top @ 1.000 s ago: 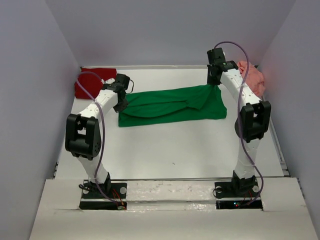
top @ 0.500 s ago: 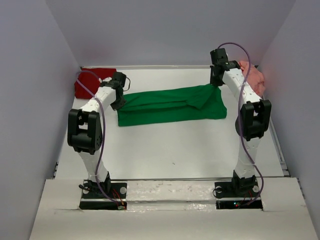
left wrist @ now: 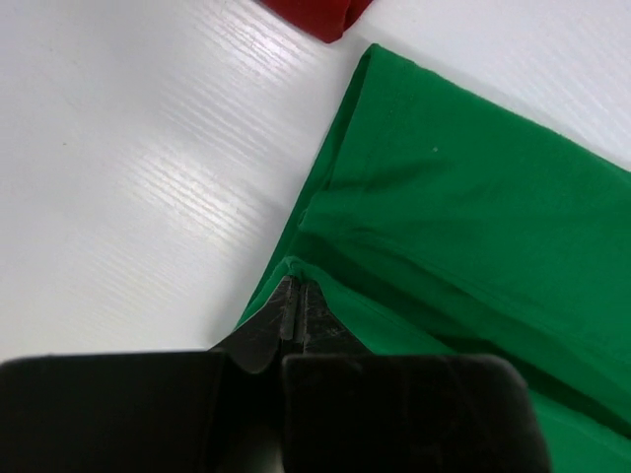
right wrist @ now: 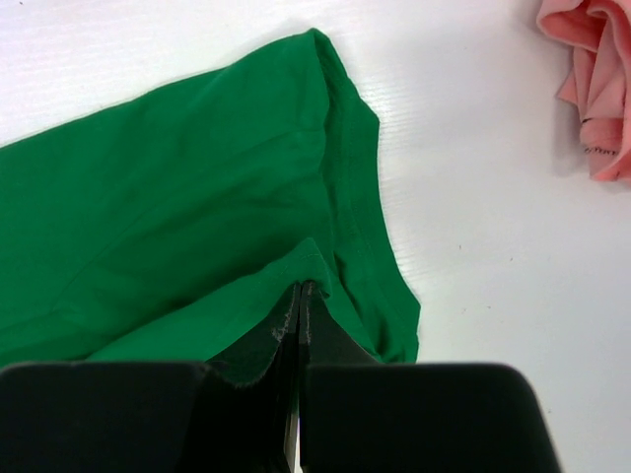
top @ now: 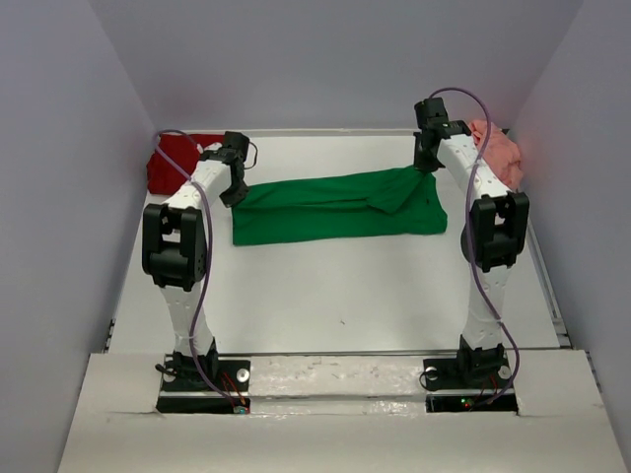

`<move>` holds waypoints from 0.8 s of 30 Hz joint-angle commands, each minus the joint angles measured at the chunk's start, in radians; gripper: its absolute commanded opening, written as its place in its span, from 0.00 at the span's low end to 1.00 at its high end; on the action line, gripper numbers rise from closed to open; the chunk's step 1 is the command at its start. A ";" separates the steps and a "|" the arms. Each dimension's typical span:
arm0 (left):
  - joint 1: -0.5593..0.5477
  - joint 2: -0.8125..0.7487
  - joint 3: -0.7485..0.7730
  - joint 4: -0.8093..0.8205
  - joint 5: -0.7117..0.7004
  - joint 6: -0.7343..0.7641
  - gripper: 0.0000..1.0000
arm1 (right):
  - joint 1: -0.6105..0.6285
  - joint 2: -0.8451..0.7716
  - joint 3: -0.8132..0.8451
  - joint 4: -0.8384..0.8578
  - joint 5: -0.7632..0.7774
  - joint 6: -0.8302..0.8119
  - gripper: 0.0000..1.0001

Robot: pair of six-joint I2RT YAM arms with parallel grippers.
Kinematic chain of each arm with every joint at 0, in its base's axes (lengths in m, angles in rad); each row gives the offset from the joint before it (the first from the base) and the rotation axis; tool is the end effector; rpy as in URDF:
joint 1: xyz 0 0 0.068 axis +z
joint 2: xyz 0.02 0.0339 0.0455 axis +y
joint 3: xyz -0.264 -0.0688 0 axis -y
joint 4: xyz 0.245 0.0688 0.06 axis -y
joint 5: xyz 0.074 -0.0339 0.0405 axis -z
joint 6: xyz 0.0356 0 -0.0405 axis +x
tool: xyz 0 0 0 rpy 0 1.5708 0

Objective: Fold and stack the t-shirts
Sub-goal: Fold the tshirt

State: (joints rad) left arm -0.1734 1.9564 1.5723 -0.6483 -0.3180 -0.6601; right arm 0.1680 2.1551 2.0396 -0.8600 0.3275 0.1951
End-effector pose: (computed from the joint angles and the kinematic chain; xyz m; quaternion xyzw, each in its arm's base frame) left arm 0.4198 -0.0622 0.2294 -0.2702 0.9136 0.0333 0.3019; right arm 0.4715 0.0684 0.2759 0.0606 0.9425 -0.1010 0.3127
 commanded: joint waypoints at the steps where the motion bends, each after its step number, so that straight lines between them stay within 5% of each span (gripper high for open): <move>1: 0.009 0.013 0.054 -0.028 0.000 0.025 0.00 | -0.012 0.009 0.051 0.018 -0.024 -0.023 0.00; 14: 0.015 -0.017 -0.014 -0.017 0.002 0.004 0.04 | -0.030 0.037 0.106 0.018 -0.053 -0.042 0.00; 17: 0.018 -0.024 -0.026 -0.016 0.016 0.002 0.18 | -0.030 0.051 0.126 0.015 -0.061 -0.045 0.00; 18: 0.020 -0.027 -0.031 -0.014 0.013 -0.002 0.41 | -0.030 0.063 0.137 0.015 -0.062 -0.046 0.00; 21: 0.020 -0.048 -0.051 -0.008 0.000 -0.010 0.74 | -0.039 0.081 0.154 0.013 -0.067 -0.052 0.00; 24: 0.020 -0.068 -0.060 -0.010 -0.013 -0.013 0.81 | -0.039 0.109 0.177 0.013 -0.074 -0.056 0.00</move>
State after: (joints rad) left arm -0.1604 1.9736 1.5295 -0.6445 -0.3035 -0.6685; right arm 0.1429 2.2410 2.1555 -0.8600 0.2657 0.1612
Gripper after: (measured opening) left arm 0.764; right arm 0.009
